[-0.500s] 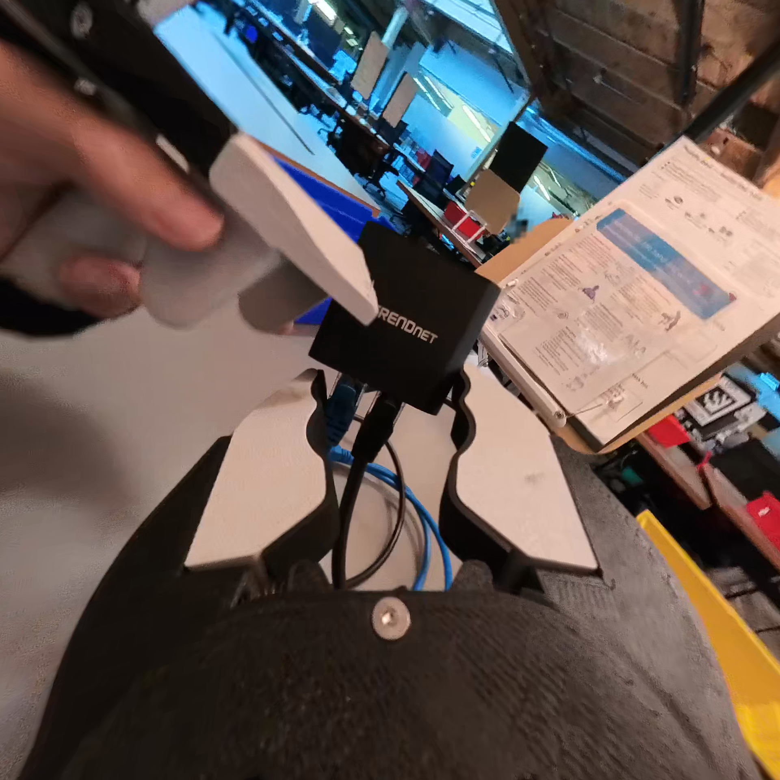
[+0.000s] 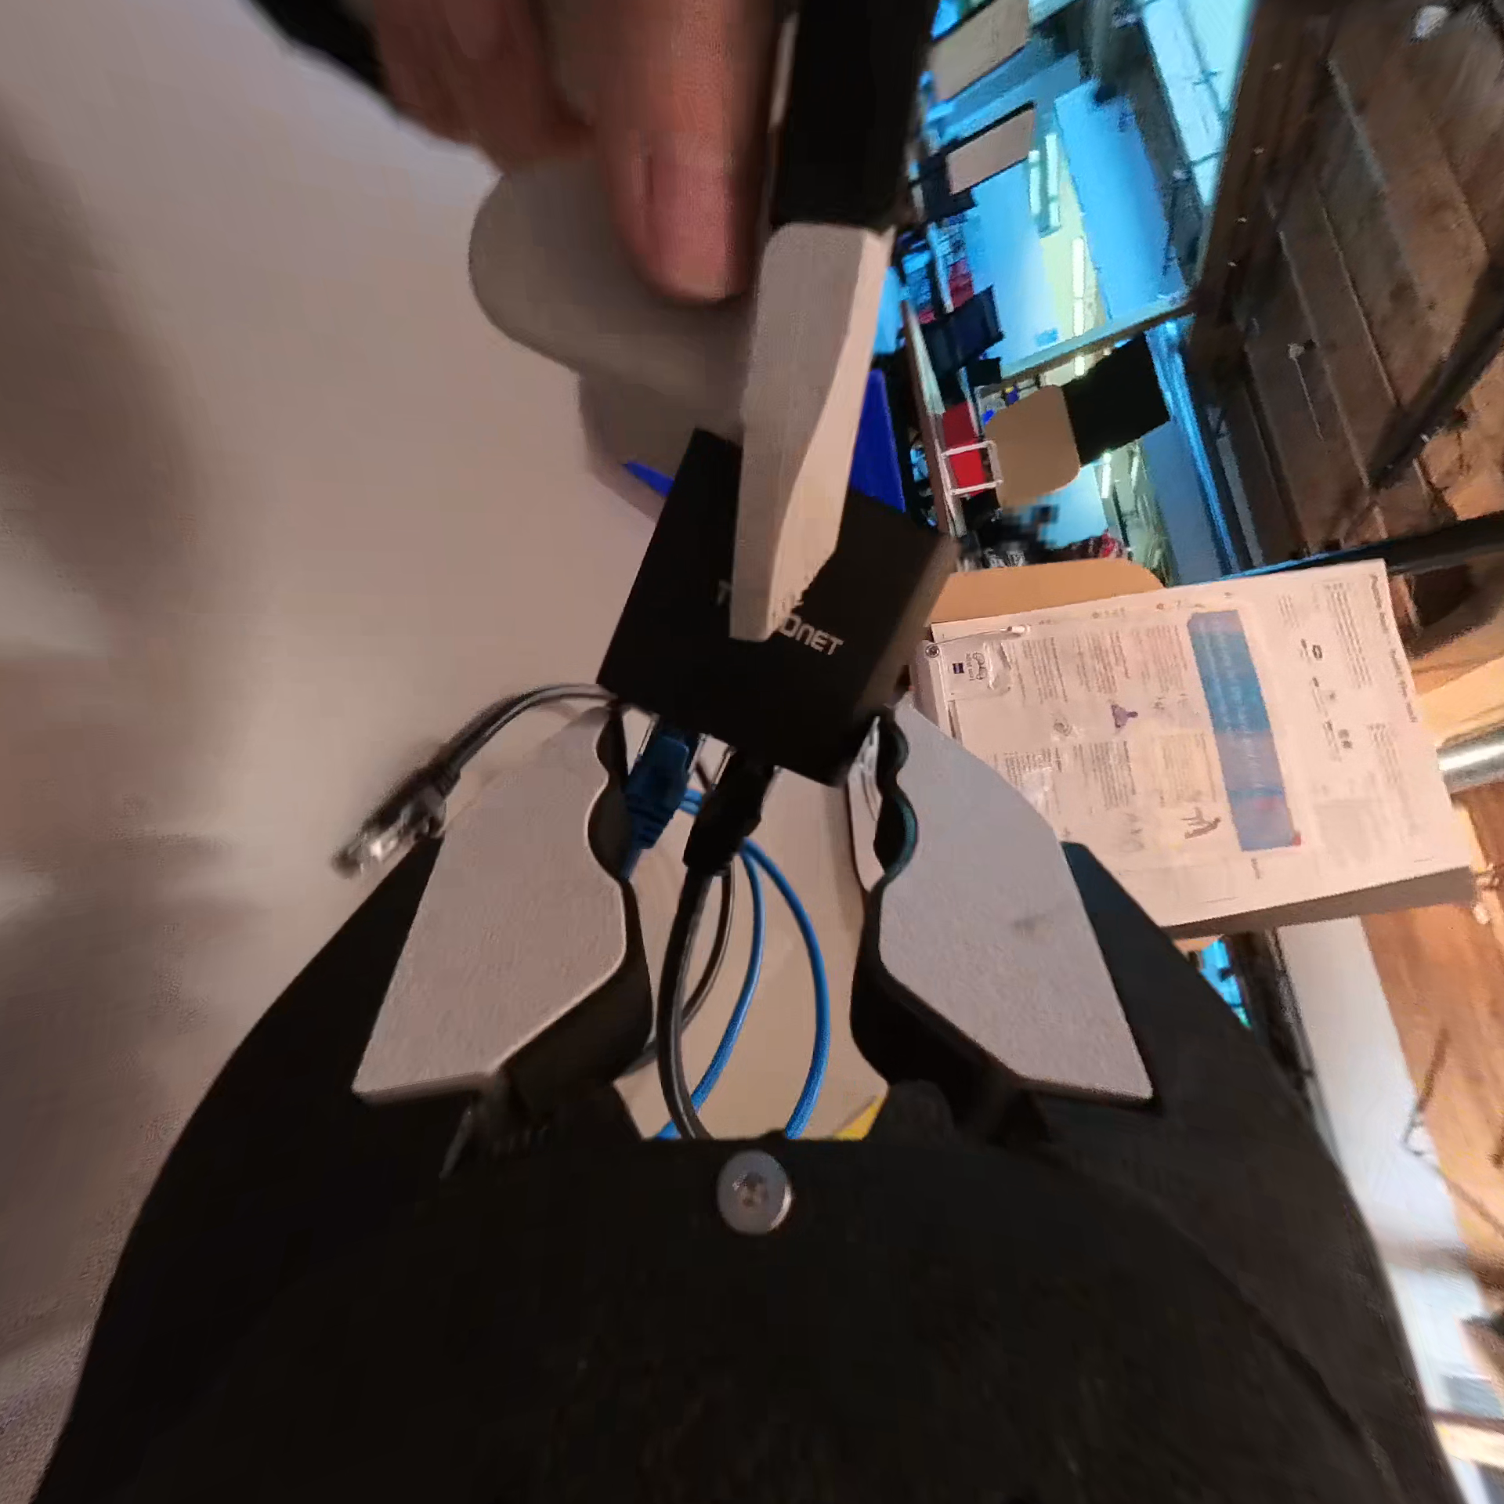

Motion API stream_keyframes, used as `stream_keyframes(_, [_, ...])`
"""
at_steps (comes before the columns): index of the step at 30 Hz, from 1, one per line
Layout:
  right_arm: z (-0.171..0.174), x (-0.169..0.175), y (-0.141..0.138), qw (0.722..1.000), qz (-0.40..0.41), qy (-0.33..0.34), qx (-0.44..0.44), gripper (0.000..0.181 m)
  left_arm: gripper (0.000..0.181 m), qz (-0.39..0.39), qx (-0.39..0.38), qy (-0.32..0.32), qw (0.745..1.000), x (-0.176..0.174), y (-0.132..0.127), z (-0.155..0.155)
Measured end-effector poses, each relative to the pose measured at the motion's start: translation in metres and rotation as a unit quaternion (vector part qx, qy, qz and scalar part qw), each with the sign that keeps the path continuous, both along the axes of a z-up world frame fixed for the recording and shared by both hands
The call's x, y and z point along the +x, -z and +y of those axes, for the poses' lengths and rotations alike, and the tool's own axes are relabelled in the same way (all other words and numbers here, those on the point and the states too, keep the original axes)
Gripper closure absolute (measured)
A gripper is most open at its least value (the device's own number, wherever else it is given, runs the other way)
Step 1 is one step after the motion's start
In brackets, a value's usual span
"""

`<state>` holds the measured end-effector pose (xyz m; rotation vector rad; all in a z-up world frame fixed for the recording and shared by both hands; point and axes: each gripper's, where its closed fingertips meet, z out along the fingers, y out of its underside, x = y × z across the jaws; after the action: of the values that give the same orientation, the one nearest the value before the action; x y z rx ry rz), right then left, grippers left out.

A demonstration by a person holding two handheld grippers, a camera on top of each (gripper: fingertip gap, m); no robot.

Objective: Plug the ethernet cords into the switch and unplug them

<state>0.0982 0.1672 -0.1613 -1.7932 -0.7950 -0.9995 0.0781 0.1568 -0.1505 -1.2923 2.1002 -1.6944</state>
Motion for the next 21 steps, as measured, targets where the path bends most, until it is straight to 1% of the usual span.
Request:
stream_keyframes(2, [0.001, -0.004, -0.006, 0.998, 0.042, -0.011, 0.035, 0.118, 0.158, 0.012, -0.064, -0.017, 0.998, 0.008, 0.001, 0.008])
stream_keyframes(5, [0.003, -0.007, -0.017, 0.991, 0.112, -0.012, 0.071, 0.105, 0.158, 0.024, -0.178, -0.025, 0.983, 0.015, -0.007, 0.013])
stream_keyframes(6, [0.005, -0.007, -0.015, 0.987, 0.146, -0.011, 0.071, 0.102, 0.158, 0.026, -0.207, -0.026, 0.978, 0.016, -0.01, 0.014])
stream_keyframes(8, [0.009, -0.003, -0.011, 0.978, 0.194, 0.01, 0.069, 0.09, 0.158, 0.027, -0.253, -0.014, 0.967, 0.016, -0.016, 0.01])
stream_keyframes(9, [0.01, -0.001, -0.01, 0.977, 0.199, 0.015, 0.071, 0.094, 0.158, 0.033, -0.267, -0.009, 0.963, 0.016, -0.017, 0.006])
stream_keyframes(11, [0.006, 0.004, -0.019, 0.981, 0.163, 0.024, 0.103, 0.116, 0.158, 0.031, -0.271, -0.001, 0.962, 0.016, -0.015, 0.001])
stream_keyframes(12, [0.005, 0.003, -0.018, 0.983, 0.155, 0.015, 0.095, 0.12, 0.158, 0.029, -0.277, 0.003, 0.96, 0.017, -0.015, 0.0])
stream_keyframes(13, [0.004, 0.003, -0.017, 0.983, 0.162, 0.016, 0.082, 0.121, 0.158, 0.029, -0.276, 0.004, 0.961, 0.017, -0.013, -0.001])
stream_keyframes(15, [0.0, 0.002, -0.011, 0.985, 0.166, 0.007, 0.044, 0.121, 0.156, 0.026, -0.251, 0.023, 0.967, 0.015, -0.005, -0.005])
stream_keyframes(17, [-0.008, 0.0, -0.003, 0.987, 0.159, -0.009, 0.0, 0.121, 0.153, 0.014, -0.197, 0.058, 0.979, 0.009, 0.005, -0.012])
stream_keyframes(18, [-0.012, 0.001, 0.0, 0.988, 0.154, -0.012, -0.012, 0.121, 0.15, -0.002, -0.159, 0.073, 0.985, 0.007, 0.008, -0.016])
stream_keyframes(19, [-0.016, 0.0, 0.002, 0.988, 0.148, -0.023, -0.026, 0.121, 0.143, -0.031, -0.109, 0.081, 0.99, 0.006, 0.01, -0.017])
stream_keyframes(20, [-0.021, -0.003, 0.006, 0.988, 0.144, -0.039, -0.048, 0.121, 0.128, -0.071, -0.049, 0.073, 0.994, 0.007, 0.011, -0.016])
stream_keyframes(21, [-0.025, -0.003, 0.009, 0.987, 0.142, -0.04, -0.065, 0.121, 0.122, -0.12, 0.023, 0.061, 0.991, 0.009, 0.013, -0.012])
